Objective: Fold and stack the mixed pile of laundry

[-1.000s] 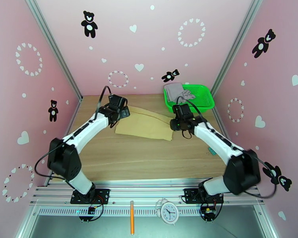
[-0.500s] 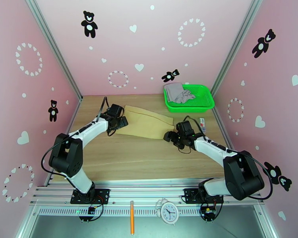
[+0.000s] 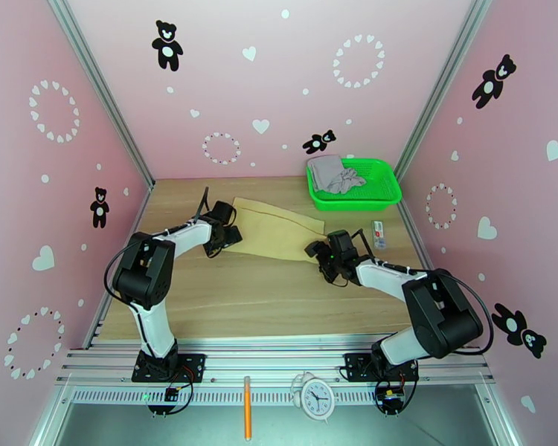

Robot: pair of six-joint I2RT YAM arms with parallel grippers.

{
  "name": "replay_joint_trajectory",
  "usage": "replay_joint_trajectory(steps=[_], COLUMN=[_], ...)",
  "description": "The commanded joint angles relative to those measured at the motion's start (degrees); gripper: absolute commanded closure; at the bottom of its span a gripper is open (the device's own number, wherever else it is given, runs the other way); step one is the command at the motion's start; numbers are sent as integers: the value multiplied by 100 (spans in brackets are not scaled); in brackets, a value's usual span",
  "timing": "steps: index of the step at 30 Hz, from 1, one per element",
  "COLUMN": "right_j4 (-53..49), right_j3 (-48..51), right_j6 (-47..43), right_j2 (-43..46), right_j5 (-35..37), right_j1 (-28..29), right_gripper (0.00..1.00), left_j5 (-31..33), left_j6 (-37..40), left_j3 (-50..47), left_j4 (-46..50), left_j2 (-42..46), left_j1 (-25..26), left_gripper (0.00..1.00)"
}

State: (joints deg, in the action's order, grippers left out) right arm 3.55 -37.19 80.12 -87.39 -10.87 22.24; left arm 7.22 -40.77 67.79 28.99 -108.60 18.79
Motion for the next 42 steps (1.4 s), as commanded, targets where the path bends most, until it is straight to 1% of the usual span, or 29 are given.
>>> replay_joint_trajectory(steps=[1, 8, 12, 16, 18, 20, 21, 23, 26, 28, 30, 36, 39, 42], right_j4=[383, 891, 937, 879, 802, 706, 658, 566, 452, 485, 493, 434, 319, 93], right_j3=[-110, -351, -446, -427, -416, -412, -414, -421, -460, -481, -541, -650, -642, -723], right_j6=[351, 658, 805, 881, 867, 833, 814, 785, 721, 668, 582, 78, -332, -846], right_j2=[-391, -1119, -1392, -1444, -1413, -1380, -1376, -1356, -1368, -1416, -1499, -1534, -1283, -942], right_j5=[171, 457, 711, 980, 1084, 1190, 1233, 1340, 1502, 1544, 1570, 1510, 1568, 1655], right_j1=[46, 44, 48, 46, 44, 44, 44, 44, 44, 44, 41, 55, 91, 178], right_gripper=[13, 16, 21, 35, 46, 61, 65, 71, 75, 80, 100, 100, 100, 100], left_j5=[12, 101, 124, 149, 233, 256, 242, 202, -47, 55, 112, -108, 23, 191], left_j6=[-159, -323, -409, -389, -288, -123, -26, 131, 247, 286, 331, 294, 127, -138], left_j3=[-429, -1302, -1545, -1469, -1202, -739, -443, 108, 705, 1044, 1357, 1884, 1792, 1408], left_j4=[97, 2, 23, 239, 524, 863, 1048, 1321, 1381, 1444, 1465, 1206, 1069, 773], left_j2=[82, 447, 683, 978, 1212, 1379, 1421, 1418, 1265, 1064, 760, -358, -804, -957], left_j1=[-25, -7, 50, 122, 250, 425, 522, 682, 740, 741, 691, 565, 525, 447], left_gripper=[11, 12, 12, 13, 13, 12, 12, 11, 10, 9, 9, 10, 10, 10])
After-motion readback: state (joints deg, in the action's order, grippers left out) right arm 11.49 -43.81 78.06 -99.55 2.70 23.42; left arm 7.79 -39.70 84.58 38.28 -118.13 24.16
